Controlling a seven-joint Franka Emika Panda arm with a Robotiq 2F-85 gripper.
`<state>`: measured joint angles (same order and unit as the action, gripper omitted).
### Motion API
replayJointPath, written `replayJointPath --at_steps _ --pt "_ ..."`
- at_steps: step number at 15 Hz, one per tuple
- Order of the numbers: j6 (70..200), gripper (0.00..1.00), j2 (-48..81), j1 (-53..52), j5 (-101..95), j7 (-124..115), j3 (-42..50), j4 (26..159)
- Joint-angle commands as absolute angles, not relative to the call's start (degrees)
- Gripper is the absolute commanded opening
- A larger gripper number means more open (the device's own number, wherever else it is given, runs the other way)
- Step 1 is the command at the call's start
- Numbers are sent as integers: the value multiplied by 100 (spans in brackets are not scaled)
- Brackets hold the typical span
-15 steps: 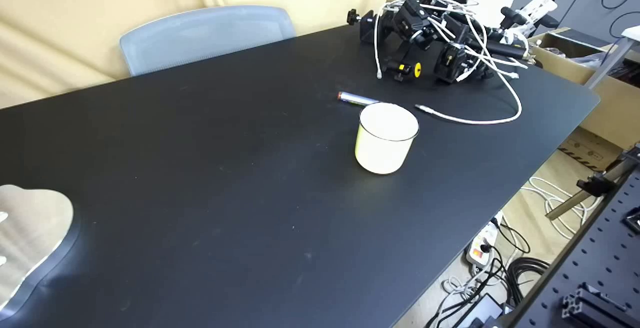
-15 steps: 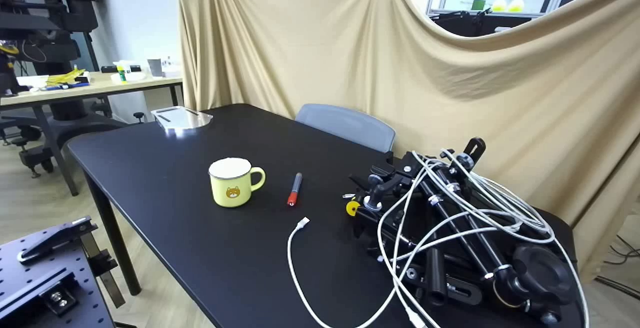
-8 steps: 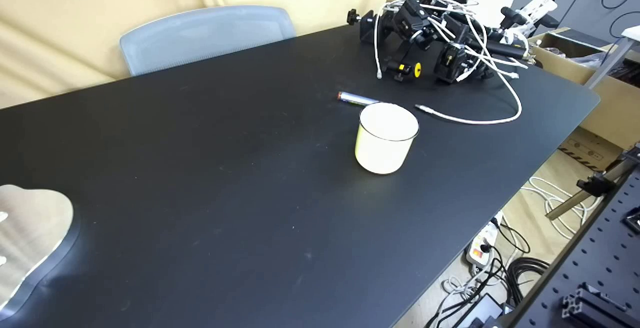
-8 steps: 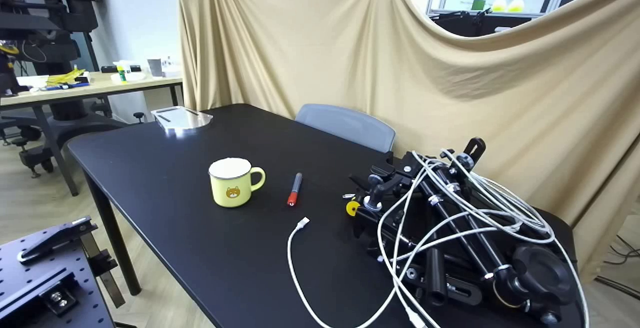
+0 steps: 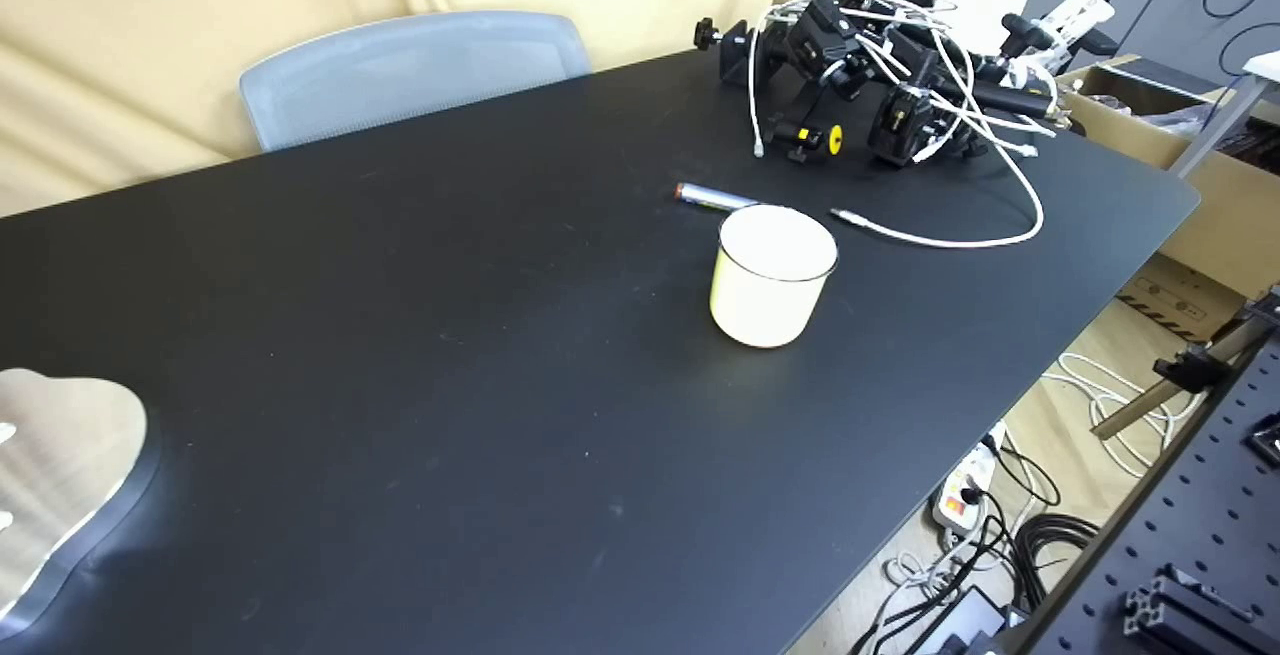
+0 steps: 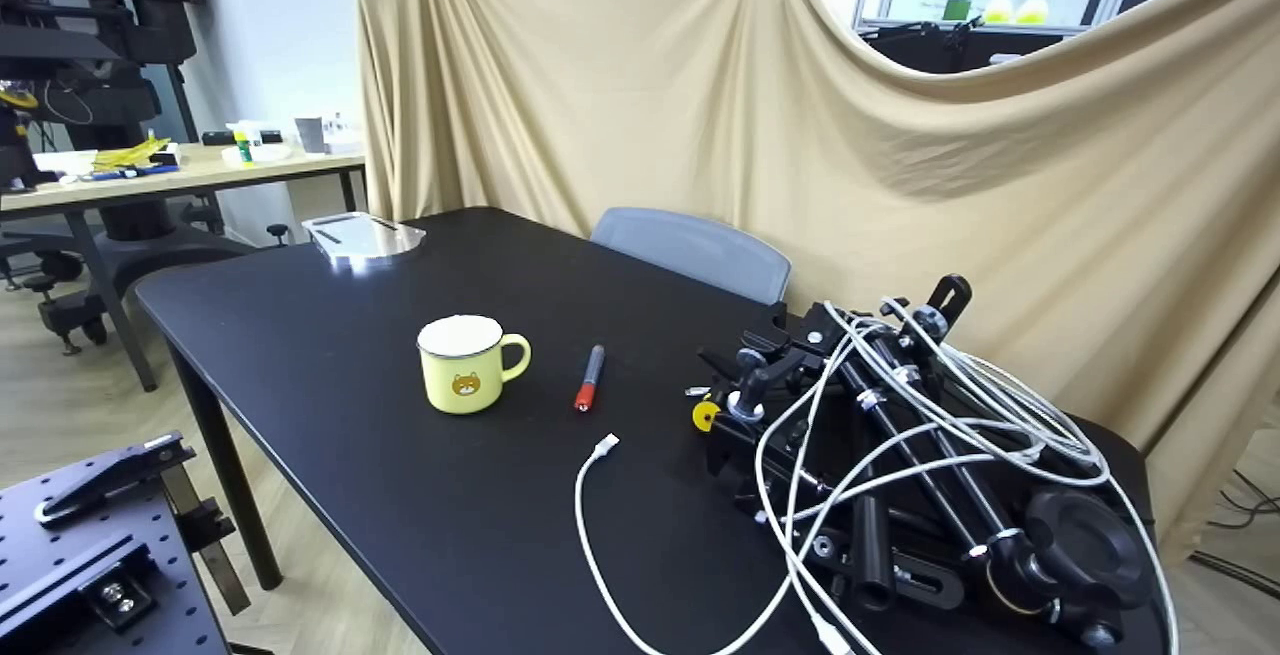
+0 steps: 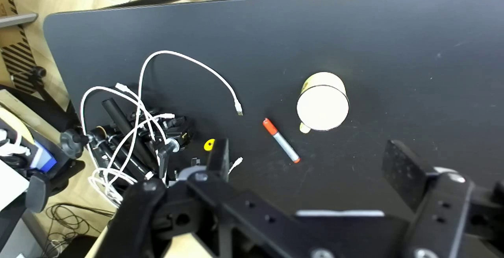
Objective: Place the red marker inside the yellow mug
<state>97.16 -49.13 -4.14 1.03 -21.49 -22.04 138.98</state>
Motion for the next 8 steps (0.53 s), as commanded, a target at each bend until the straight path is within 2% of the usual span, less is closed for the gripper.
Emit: replayJointPath --at_steps 1,8 --pt "10240 100 -4711 -748 247 -1356 -1617 13983" --pt "11512 100 -3812 -964 168 1703 73 14080"
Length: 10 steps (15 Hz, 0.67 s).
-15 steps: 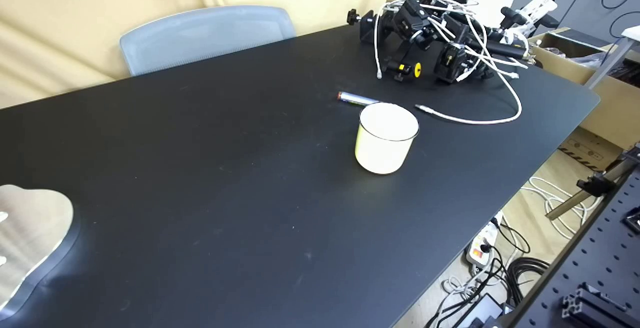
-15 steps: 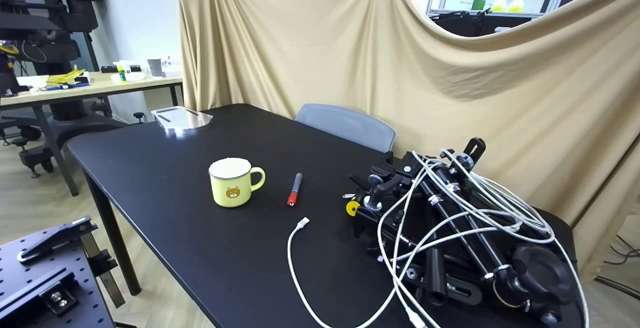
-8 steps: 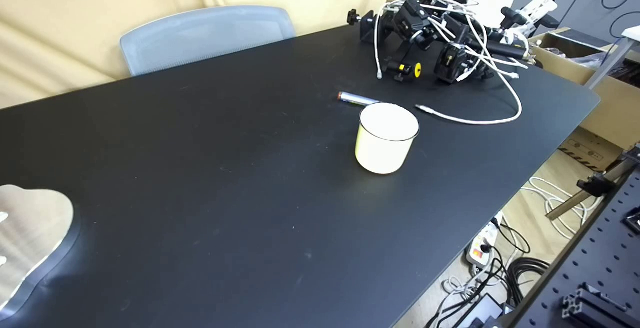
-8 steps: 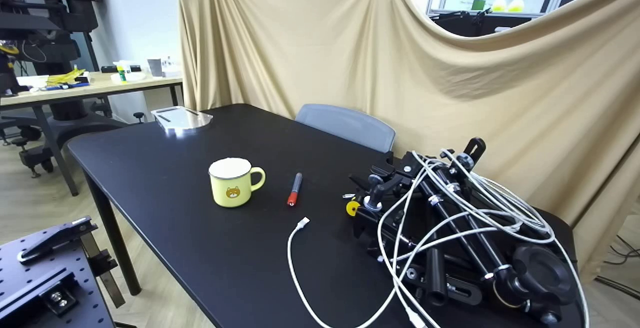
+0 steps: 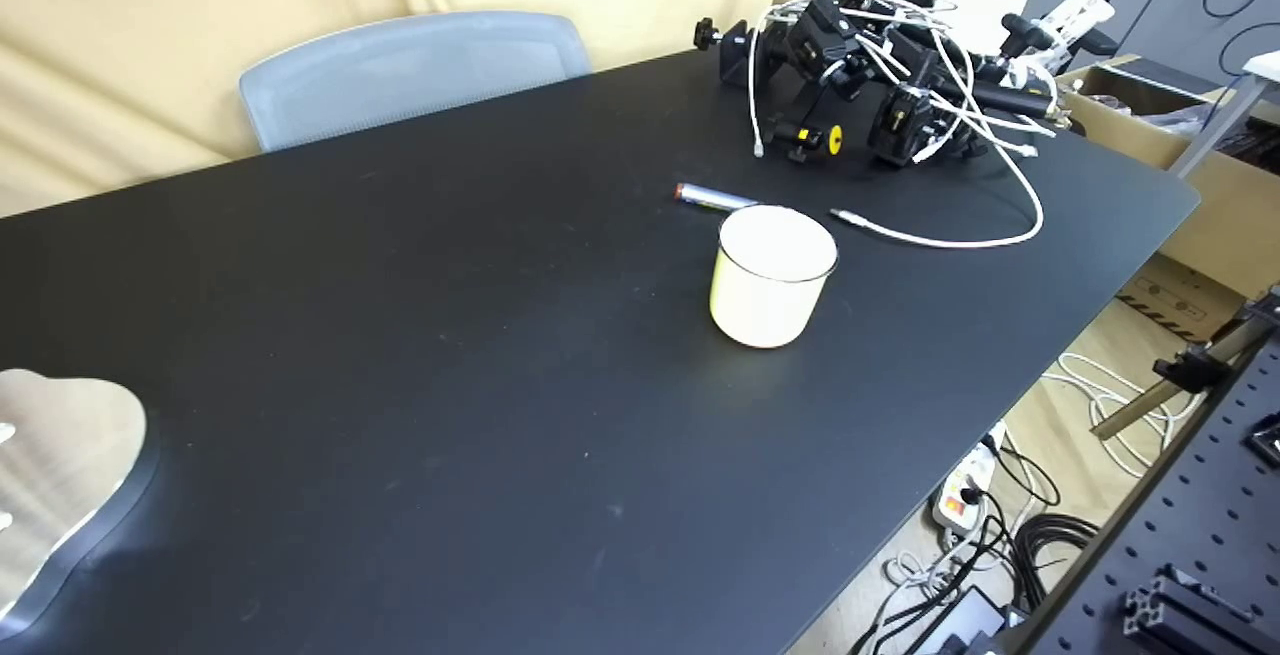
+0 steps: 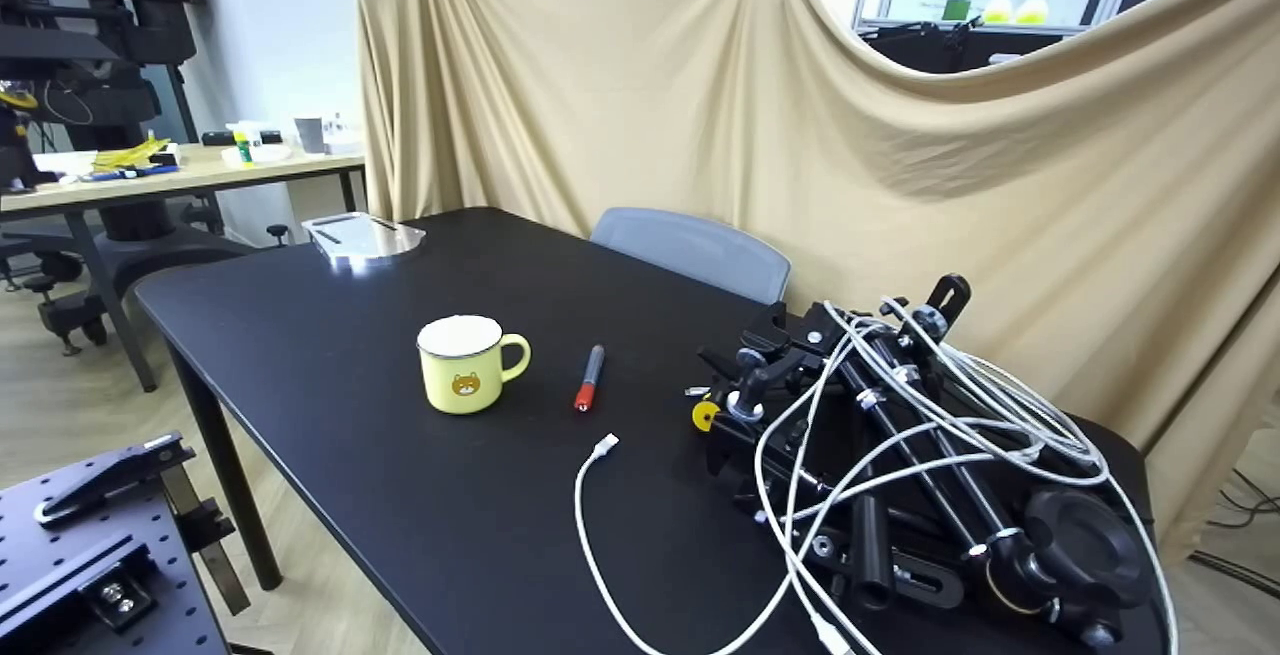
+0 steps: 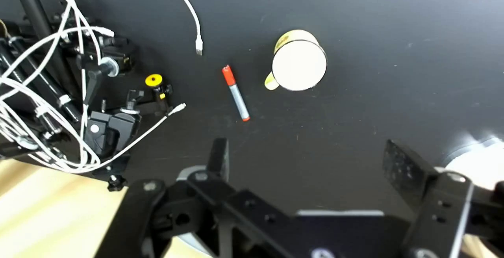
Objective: Place the red marker inside the yellow mug
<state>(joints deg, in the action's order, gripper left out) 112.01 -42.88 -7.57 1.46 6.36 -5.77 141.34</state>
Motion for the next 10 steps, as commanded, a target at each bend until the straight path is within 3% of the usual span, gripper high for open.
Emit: replayJointPath --at_steps 1,2,10 --pt "11394 100 -3584 -991 207 2084 252 13982" --pt "11389 100 -3969 -828 141 1534 -55 14138" --pt "11761 100 -3274 -870 220 2098 313 14061"
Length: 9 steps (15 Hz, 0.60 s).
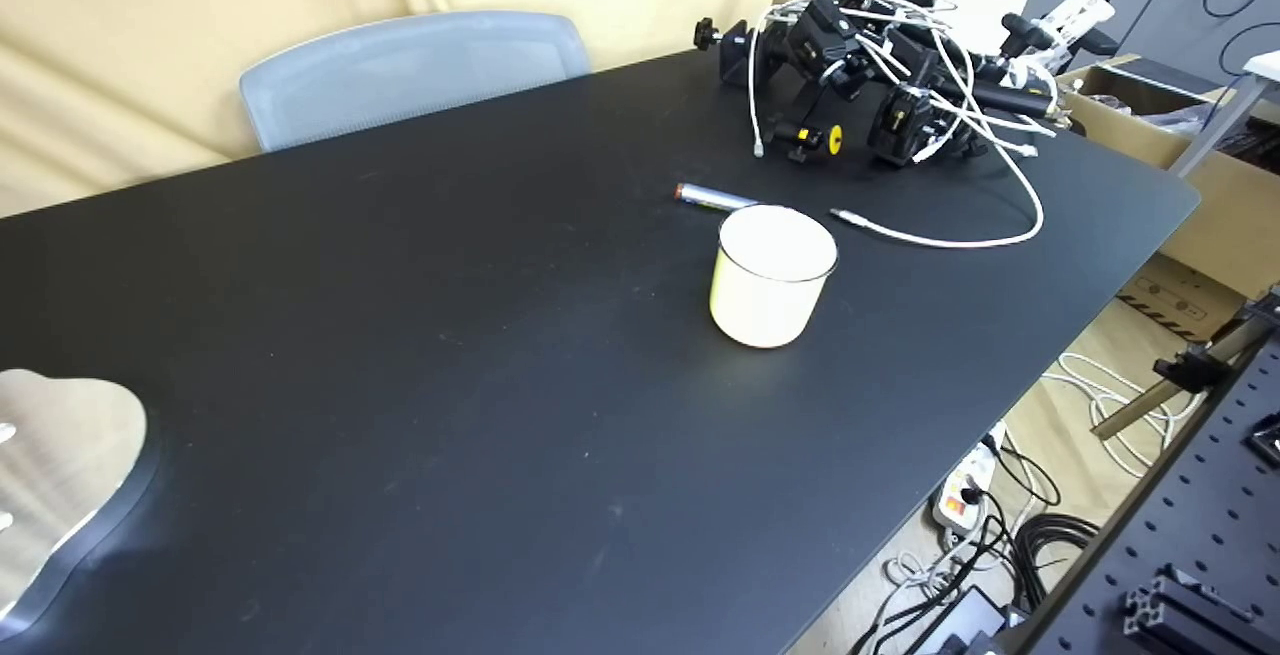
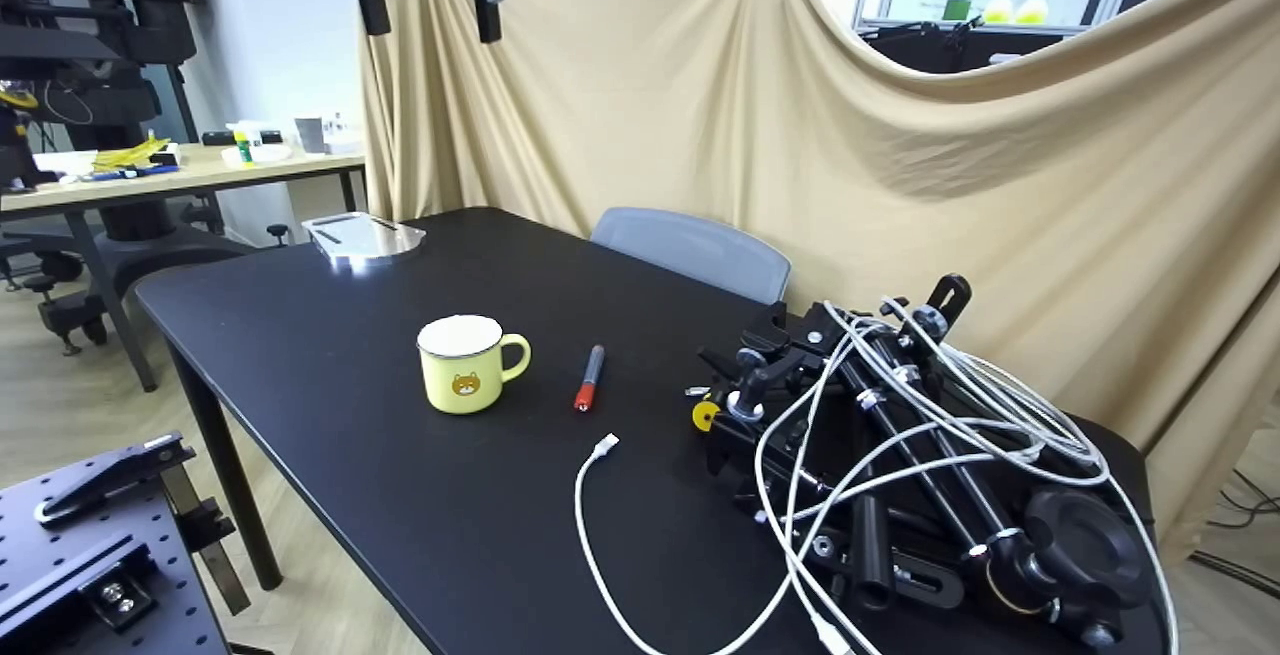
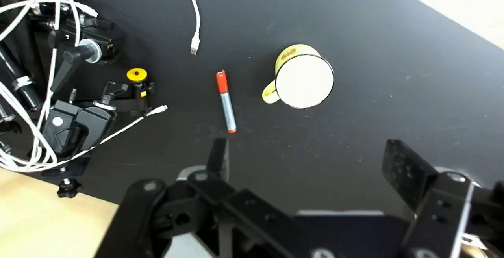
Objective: Place the red marker inside the yellow mug
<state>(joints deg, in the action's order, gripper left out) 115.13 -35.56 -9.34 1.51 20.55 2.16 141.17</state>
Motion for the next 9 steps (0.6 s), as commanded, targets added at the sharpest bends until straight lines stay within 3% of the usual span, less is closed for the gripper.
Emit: replayJointPath --at_steps 1,5,9 --pt "11972 100 -3143 -782 193 2001 330 14063" --pt "13202 100 -2240 -522 101 2015 485 14032" --pt "13470 100 -1138 -393 128 2079 523 13681"
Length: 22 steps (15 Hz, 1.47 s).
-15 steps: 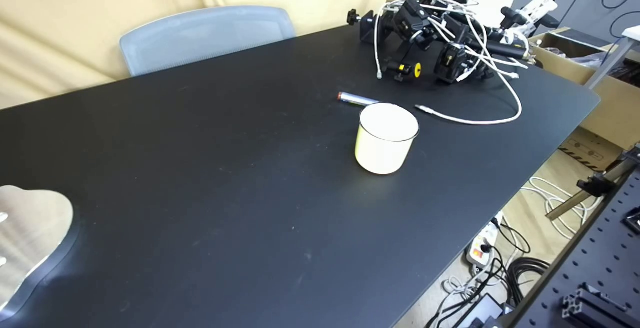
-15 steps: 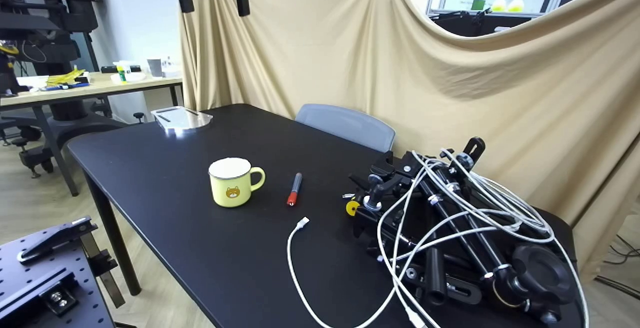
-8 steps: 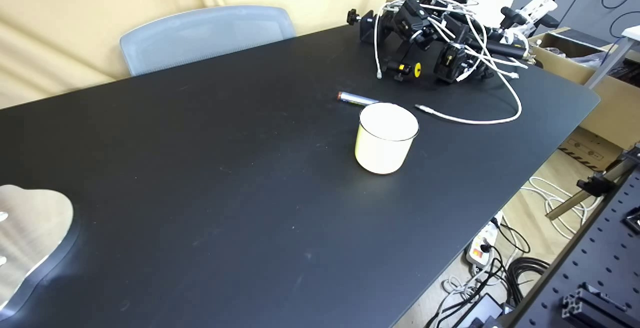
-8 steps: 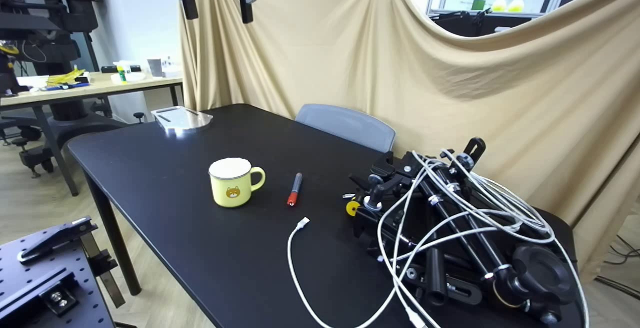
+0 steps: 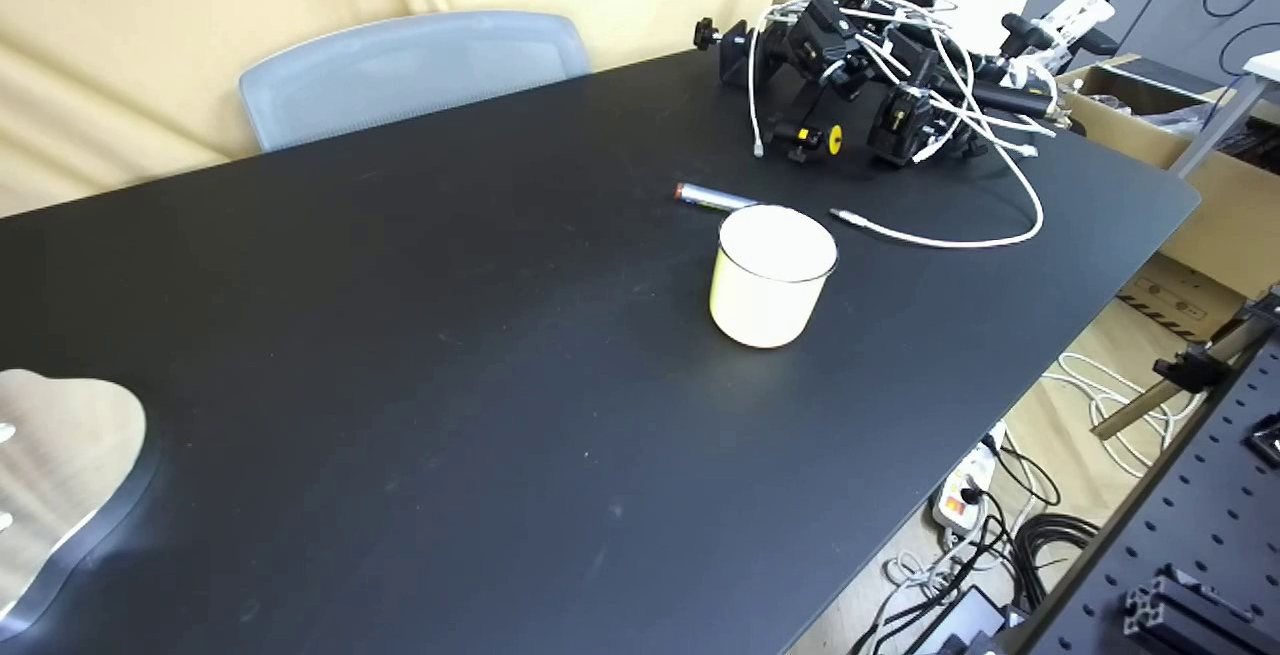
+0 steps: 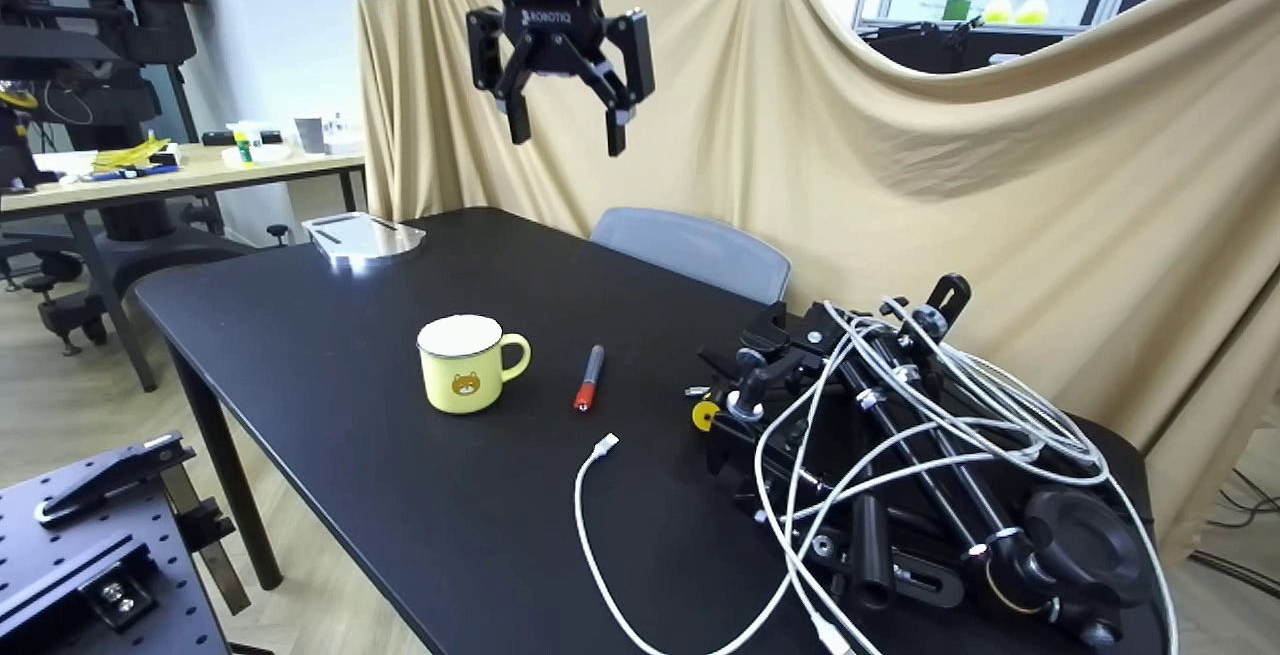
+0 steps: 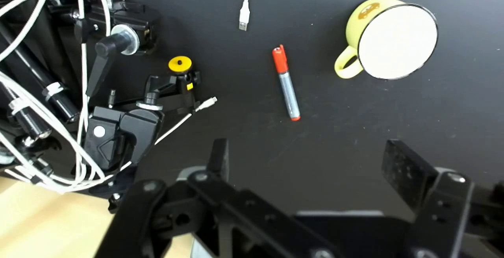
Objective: Place the red marker inside the yellow mug
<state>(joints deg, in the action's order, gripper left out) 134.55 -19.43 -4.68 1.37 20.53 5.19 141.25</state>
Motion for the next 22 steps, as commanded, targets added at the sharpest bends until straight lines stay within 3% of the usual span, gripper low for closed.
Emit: replayJointPath --at_steps 1,7,13,22 --pt "13411 100 -863 -357 69 2090 487 13555" --pt "13286 100 484 -290 -43 2186 208 12744" --pt "13428 100 596 -218 -48 2110 74 12792" --pt "13664 100 2001 -296 -1144 1775 -36 12100"
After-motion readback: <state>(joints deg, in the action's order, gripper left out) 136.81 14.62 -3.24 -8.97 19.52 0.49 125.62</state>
